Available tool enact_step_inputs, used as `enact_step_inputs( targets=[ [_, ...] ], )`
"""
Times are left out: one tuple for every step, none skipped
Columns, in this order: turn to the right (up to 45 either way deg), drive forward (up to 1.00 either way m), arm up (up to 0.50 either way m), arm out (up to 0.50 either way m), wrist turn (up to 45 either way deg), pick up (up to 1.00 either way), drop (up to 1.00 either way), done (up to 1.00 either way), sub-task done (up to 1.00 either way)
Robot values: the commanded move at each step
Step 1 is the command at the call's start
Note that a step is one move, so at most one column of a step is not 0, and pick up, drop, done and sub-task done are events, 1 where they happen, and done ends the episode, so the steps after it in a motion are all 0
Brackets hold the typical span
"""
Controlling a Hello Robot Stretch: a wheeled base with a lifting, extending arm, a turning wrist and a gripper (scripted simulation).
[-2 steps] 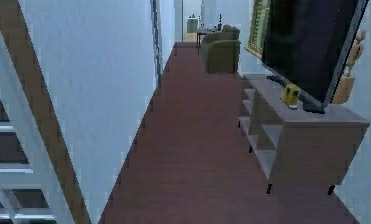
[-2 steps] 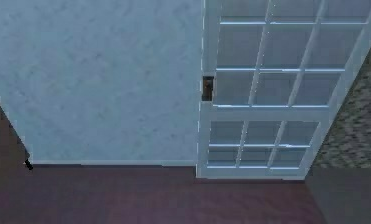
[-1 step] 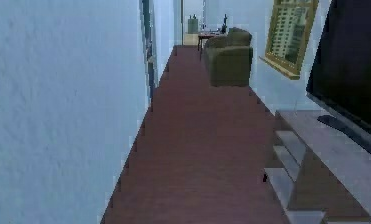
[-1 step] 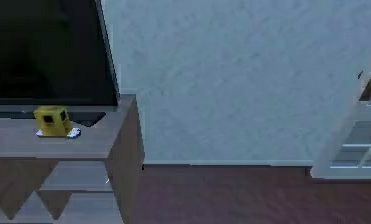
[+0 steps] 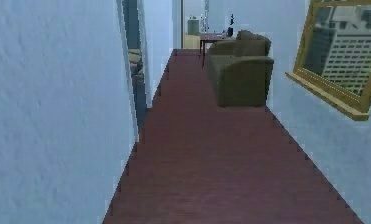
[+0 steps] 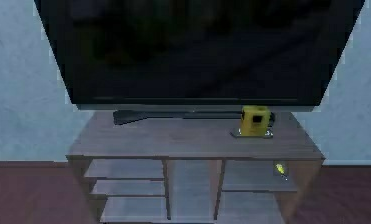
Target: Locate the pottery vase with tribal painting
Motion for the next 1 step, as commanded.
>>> enact_step_inputs(
  targets=[
    [0.0,1.00,0.00,0.00,0.0,0.00,0.00,0.00,0.00]
  ],
)
